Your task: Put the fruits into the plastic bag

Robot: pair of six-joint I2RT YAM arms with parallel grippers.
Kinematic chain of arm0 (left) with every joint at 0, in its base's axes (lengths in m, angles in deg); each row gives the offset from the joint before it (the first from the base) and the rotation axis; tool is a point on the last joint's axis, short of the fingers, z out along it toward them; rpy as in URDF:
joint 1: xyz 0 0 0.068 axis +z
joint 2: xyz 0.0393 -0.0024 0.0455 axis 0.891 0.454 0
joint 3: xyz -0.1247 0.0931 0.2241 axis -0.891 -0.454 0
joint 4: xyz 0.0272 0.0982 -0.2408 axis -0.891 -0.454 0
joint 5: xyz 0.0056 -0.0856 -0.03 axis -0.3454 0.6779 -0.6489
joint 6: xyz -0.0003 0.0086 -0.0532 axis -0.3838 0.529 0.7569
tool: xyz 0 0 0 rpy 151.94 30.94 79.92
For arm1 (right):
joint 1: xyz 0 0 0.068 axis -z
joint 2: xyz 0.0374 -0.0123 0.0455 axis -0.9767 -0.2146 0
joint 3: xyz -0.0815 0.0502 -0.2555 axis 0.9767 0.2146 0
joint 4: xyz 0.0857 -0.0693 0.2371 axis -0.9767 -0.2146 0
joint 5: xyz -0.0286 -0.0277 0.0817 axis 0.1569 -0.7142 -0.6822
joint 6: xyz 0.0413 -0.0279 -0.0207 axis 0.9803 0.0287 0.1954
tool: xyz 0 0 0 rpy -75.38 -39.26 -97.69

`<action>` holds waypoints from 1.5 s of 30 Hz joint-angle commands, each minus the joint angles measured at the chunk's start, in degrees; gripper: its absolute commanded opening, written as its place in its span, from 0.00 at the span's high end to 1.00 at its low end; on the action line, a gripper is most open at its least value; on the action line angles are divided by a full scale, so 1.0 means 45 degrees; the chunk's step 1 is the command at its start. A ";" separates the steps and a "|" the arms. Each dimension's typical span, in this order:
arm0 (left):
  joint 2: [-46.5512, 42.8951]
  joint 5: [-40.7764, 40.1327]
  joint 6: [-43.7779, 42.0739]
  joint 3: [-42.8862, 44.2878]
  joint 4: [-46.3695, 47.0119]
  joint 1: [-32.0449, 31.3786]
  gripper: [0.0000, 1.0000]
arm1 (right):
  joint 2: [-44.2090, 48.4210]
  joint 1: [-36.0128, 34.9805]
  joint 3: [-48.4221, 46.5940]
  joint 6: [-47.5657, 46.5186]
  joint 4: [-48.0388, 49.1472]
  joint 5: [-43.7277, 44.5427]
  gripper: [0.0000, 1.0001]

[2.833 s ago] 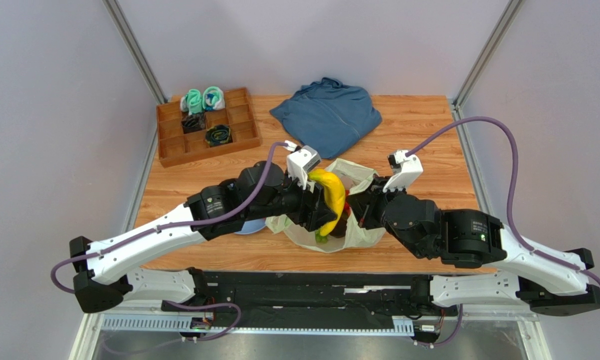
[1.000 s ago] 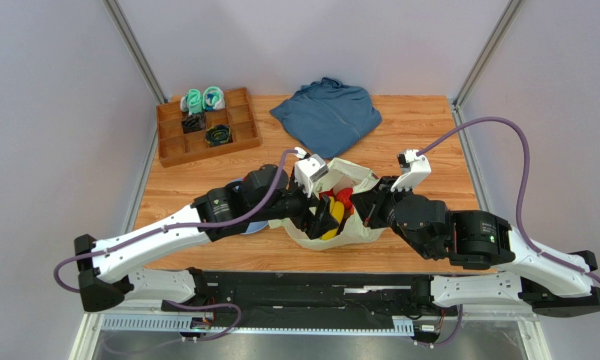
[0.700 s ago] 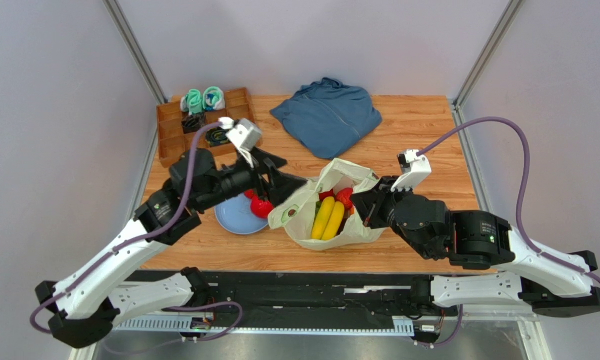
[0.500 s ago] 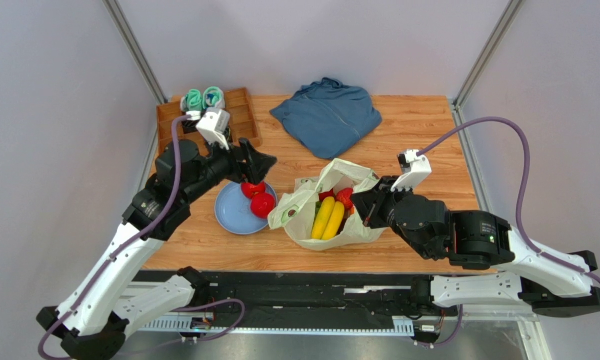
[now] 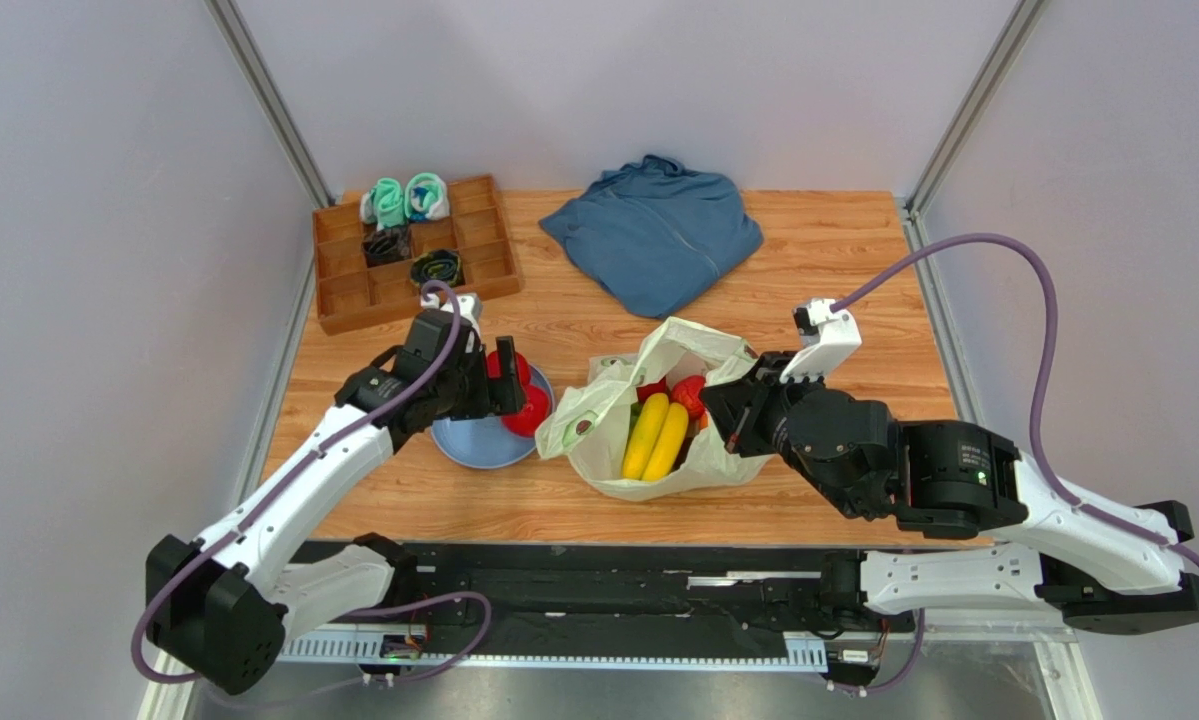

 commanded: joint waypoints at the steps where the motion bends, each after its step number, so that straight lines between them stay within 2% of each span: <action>1: 0.0730 0.0326 0.0104 0.0109 0.0994 0.0035 0.04 | 0.0001 -0.0012 -0.0356 0.0064 0.0017 0.0266 1.00; 4: 0.1531 0.0637 -0.0111 0.0070 0.1403 0.0035 0.01 | -0.0038 -0.0012 -0.0375 0.0065 0.0017 0.0246 1.00; 11: 0.2898 0.0835 -0.0756 0.0304 0.1854 0.0035 0.01 | -0.0136 -0.0012 -0.0473 0.0045 -0.0003 0.0285 1.00; 34: 0.5009 0.1088 -0.0776 0.0324 0.2518 0.0035 0.01 | -0.0214 -0.0012 -0.0531 0.0103 -0.0042 0.0500 1.00; 40: 0.4815 0.1323 -0.0737 0.0148 0.2538 0.0035 0.18 | -0.0136 -0.0013 -0.0453 0.0143 -0.0061 0.0539 1.00; 41: 0.4660 0.1362 -0.0718 0.0090 0.2557 0.0035 0.24 | -0.0136 -0.0032 -0.0434 0.0143 -0.0061 0.0539 1.00; 45: 0.4229 0.1421 -0.0620 -0.0106 0.2577 0.0035 0.30 | -0.0136 -0.0012 -0.0434 0.0162 -0.0061 0.0519 1.00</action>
